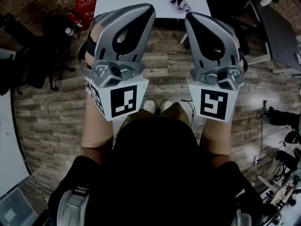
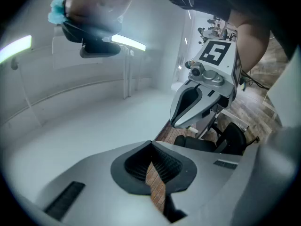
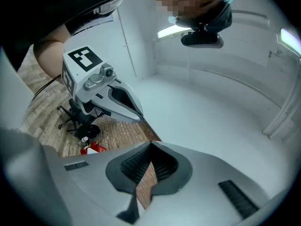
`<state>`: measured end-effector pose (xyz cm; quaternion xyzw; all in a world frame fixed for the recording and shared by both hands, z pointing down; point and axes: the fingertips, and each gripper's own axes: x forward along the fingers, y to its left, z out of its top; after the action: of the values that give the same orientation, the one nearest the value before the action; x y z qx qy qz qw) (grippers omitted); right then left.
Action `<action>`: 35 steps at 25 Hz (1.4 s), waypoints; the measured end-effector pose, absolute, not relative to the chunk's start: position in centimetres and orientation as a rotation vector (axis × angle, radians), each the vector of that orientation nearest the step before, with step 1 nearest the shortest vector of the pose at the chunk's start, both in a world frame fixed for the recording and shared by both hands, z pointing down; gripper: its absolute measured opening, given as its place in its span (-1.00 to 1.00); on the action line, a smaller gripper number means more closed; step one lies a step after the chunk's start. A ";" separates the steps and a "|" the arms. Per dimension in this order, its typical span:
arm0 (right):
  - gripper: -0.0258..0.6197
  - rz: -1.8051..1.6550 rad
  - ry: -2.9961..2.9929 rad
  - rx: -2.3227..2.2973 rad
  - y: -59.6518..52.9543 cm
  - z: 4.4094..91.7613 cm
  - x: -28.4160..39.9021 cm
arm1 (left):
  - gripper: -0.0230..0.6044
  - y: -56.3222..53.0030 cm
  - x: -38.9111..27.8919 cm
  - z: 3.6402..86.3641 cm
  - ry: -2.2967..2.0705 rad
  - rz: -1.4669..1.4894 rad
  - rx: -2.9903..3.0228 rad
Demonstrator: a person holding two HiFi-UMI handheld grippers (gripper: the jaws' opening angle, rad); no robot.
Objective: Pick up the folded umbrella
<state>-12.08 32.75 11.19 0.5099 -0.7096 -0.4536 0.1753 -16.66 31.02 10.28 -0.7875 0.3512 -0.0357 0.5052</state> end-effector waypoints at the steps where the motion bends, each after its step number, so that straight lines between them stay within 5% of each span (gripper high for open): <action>1: -0.83 -1.285 -2.012 1.446 32.8 11.2 -12.1 | -0.89 31.0 -16.7 10.4 0.847 -0.088 -1.900; 35: -0.83 -1.257 -2.004 1.485 31.9 11.0 -12.8 | -0.89 29.1 -17.5 10.4 0.835 -0.096 -1.895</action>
<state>-12.76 31.87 11.00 0.5235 -0.7068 -0.4432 0.1734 -17.53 29.10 10.37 -0.7868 0.3465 -0.0400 0.5091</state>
